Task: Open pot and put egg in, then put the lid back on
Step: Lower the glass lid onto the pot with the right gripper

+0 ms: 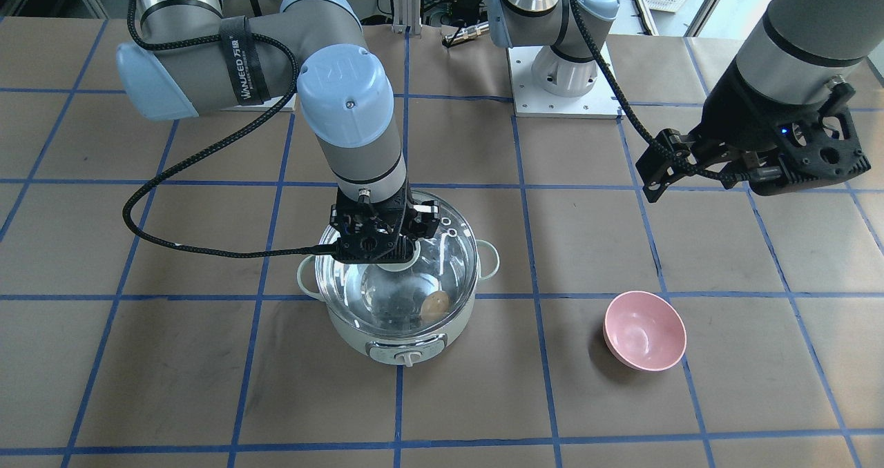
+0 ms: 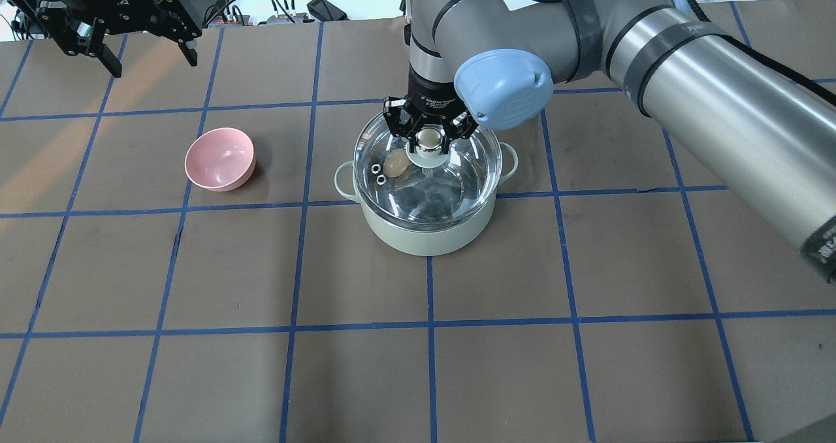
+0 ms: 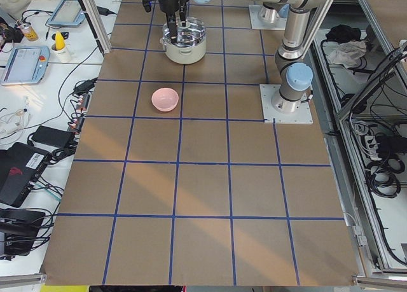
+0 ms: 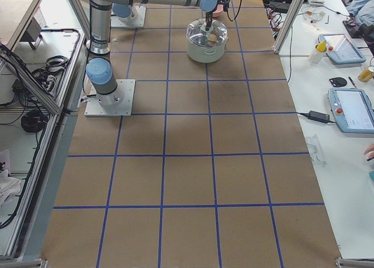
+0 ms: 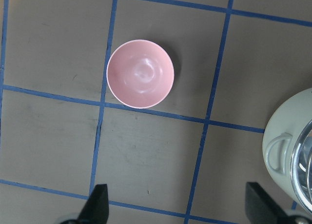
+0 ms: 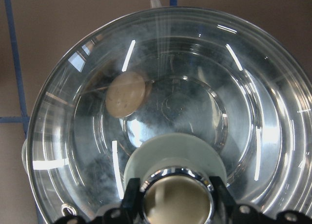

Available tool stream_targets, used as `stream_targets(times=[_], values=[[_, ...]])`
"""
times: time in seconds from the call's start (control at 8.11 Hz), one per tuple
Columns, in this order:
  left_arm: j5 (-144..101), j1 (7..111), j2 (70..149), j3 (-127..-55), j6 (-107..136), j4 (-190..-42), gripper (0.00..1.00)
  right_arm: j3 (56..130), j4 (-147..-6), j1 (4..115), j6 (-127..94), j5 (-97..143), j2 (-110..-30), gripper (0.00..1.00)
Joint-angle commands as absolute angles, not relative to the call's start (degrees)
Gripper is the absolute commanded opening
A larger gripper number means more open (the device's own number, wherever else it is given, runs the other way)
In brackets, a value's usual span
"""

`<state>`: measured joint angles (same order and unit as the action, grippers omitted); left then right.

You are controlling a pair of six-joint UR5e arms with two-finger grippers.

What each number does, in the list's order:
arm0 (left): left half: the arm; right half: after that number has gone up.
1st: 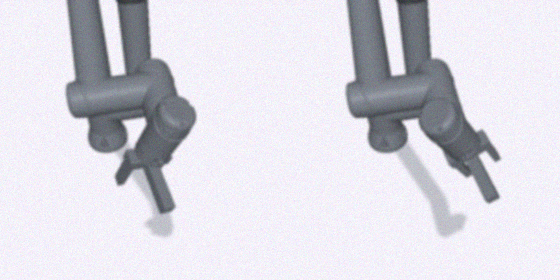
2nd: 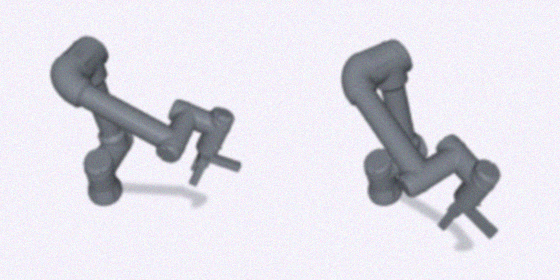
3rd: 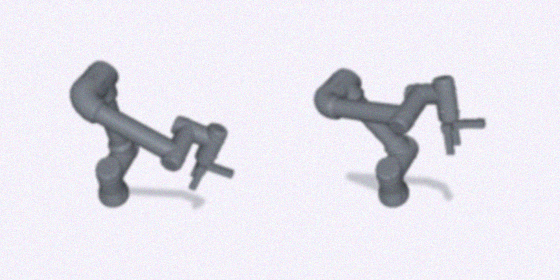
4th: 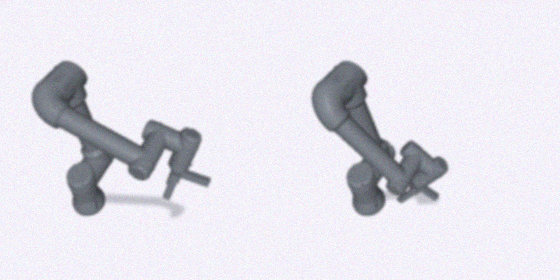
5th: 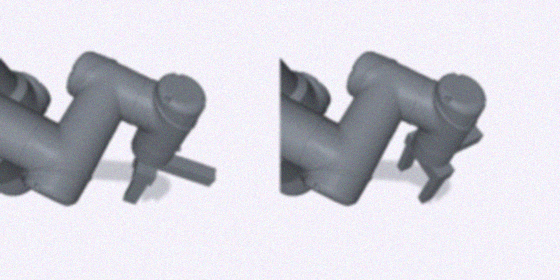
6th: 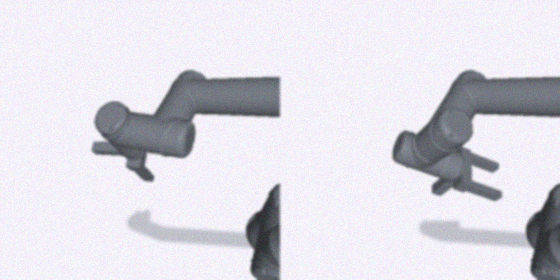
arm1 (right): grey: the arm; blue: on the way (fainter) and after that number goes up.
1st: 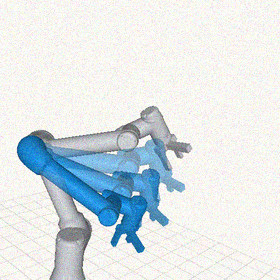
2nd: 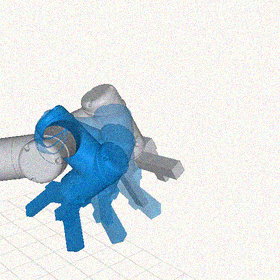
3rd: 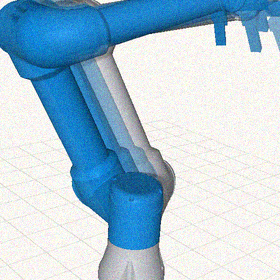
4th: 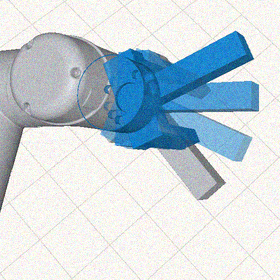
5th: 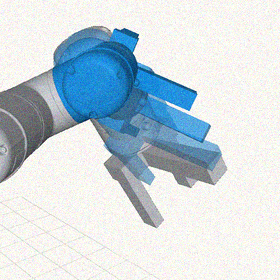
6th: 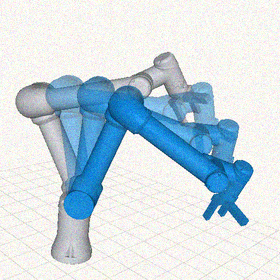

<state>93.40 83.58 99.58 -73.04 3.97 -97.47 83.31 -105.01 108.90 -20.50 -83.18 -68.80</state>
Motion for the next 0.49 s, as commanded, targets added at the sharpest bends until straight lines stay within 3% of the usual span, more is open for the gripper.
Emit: stream_targets(times=[0.0, 0.37], values=[[93.3, 83.5, 99.6, -73.0, 4.0, -97.6, 1.0, 83.8, -104.9, 108.9, -20.7, -81.6, -68.9, 0.03], [93.4, 83.6, 99.5, -73.0, 4.0, -98.4, 1.0, 84.2, -105.2, 108.9, -19.8, -81.5, -68.7, 0.04]])
